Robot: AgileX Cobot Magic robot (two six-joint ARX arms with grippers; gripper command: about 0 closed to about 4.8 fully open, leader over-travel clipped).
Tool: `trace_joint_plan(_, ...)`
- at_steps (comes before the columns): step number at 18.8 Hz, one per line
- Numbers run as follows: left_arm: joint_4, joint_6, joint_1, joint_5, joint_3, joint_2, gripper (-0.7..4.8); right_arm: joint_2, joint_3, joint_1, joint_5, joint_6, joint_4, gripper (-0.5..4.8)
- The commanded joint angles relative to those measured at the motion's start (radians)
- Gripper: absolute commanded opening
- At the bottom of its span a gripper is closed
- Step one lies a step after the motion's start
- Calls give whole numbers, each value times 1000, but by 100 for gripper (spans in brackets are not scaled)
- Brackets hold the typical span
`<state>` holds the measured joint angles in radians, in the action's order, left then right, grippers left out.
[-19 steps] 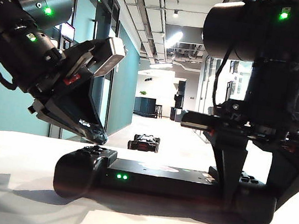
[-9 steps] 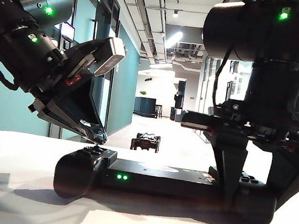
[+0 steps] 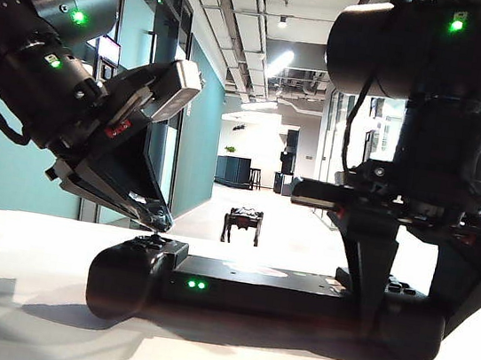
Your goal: Push the left joystick on the remote control sitting on the white table forward to make the robot dog walk in a straight line until it approaches the door.
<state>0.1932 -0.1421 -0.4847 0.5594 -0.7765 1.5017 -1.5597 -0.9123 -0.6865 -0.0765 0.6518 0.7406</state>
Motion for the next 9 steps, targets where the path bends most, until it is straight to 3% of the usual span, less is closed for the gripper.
trace_joint_plan(1, -16, -3, 0, -10, 0, -1, -6, 2, -2, -2, 12, -2, -8, 178)
trace_joint_plan(9, -16, -3, 0, -10, 0, -1, -6, 2, -2, -2, 12, -9, -8, 179)
